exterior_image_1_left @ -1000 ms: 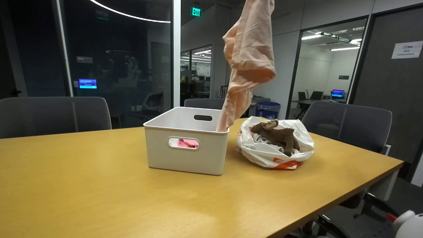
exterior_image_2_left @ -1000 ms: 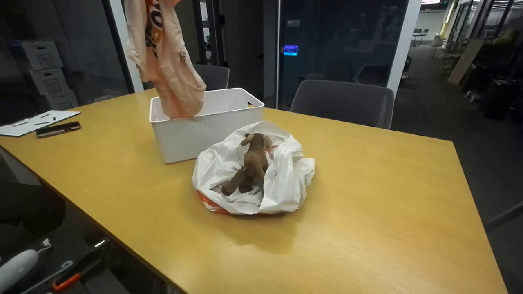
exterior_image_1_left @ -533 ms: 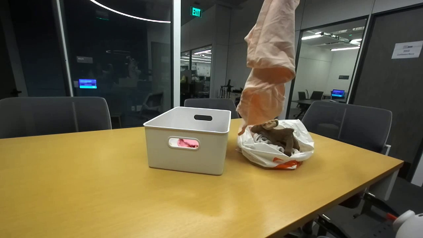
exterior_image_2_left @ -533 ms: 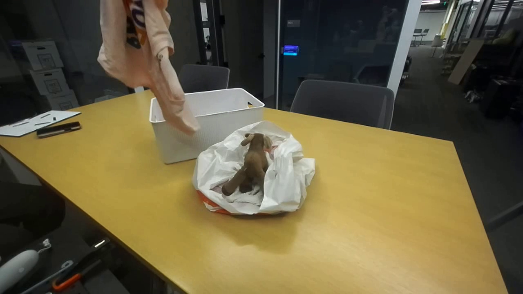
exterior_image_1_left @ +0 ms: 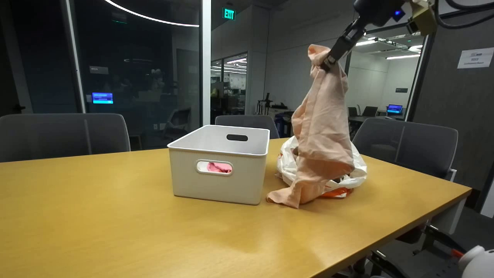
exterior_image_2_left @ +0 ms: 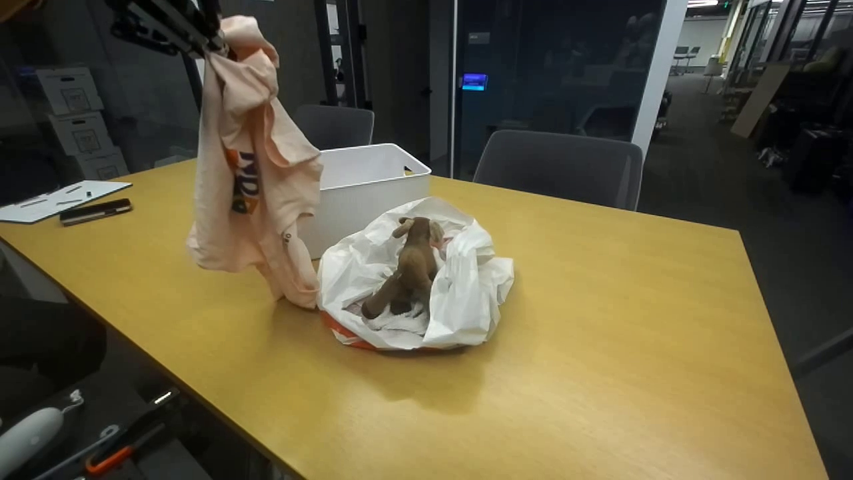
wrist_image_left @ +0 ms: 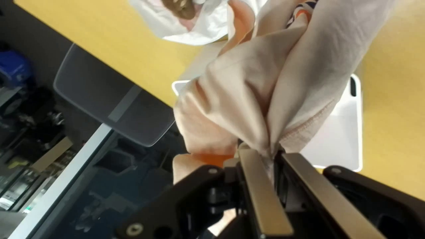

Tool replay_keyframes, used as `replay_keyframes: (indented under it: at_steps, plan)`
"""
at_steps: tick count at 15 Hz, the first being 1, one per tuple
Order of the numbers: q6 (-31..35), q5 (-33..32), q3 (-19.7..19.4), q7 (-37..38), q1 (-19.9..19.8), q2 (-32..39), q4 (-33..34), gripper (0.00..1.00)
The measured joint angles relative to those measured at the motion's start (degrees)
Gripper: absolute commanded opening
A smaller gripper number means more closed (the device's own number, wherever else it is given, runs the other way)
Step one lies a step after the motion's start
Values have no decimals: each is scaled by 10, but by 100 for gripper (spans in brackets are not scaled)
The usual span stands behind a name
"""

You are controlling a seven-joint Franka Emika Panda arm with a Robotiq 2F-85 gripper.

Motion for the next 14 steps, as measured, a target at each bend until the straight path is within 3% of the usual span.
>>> replay_keyframes:
  at_steps: [7, 12, 14]
  plan:
    - [0, 103, -210, -145, 156, 126, -2, 6]
    - [-20, 233, -361, -327, 271, 203, 3, 6]
    - [-27, 311, -386, -414, 296, 237, 10, 7]
